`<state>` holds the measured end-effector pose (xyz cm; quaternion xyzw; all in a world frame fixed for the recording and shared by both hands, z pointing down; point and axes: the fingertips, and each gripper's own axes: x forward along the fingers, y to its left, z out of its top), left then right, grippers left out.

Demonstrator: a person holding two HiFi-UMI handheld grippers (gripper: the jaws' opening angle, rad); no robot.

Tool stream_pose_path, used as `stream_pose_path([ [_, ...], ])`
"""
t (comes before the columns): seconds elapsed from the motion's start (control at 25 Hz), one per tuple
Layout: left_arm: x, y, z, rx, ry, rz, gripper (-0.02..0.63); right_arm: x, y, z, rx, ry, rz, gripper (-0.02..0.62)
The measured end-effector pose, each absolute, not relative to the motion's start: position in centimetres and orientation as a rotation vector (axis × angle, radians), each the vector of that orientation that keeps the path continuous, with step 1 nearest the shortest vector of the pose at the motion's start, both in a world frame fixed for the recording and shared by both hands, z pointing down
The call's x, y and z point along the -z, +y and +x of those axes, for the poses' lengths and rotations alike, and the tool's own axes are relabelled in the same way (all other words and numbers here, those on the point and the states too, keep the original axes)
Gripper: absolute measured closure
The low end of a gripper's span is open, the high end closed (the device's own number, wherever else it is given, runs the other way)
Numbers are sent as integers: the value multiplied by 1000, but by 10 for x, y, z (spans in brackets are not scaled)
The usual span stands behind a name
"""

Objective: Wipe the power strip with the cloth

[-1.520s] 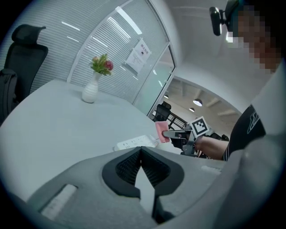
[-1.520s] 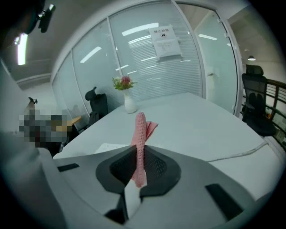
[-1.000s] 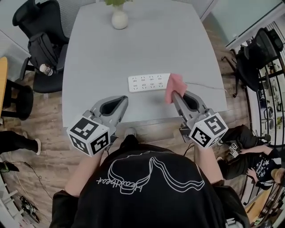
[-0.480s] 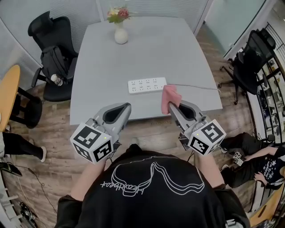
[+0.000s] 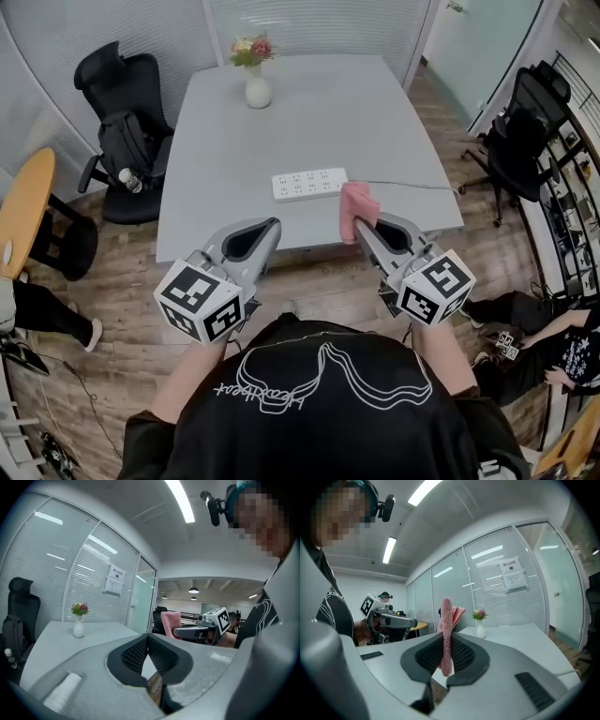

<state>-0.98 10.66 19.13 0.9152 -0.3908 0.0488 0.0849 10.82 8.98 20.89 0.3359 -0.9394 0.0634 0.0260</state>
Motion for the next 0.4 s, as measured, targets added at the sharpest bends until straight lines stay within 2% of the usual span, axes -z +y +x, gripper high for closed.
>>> stream_pose_path([
  [0.4, -183, 114, -11, -191, -1178, 2755, 595, -198, 95, 106, -195, -2879, 1054, 566],
])
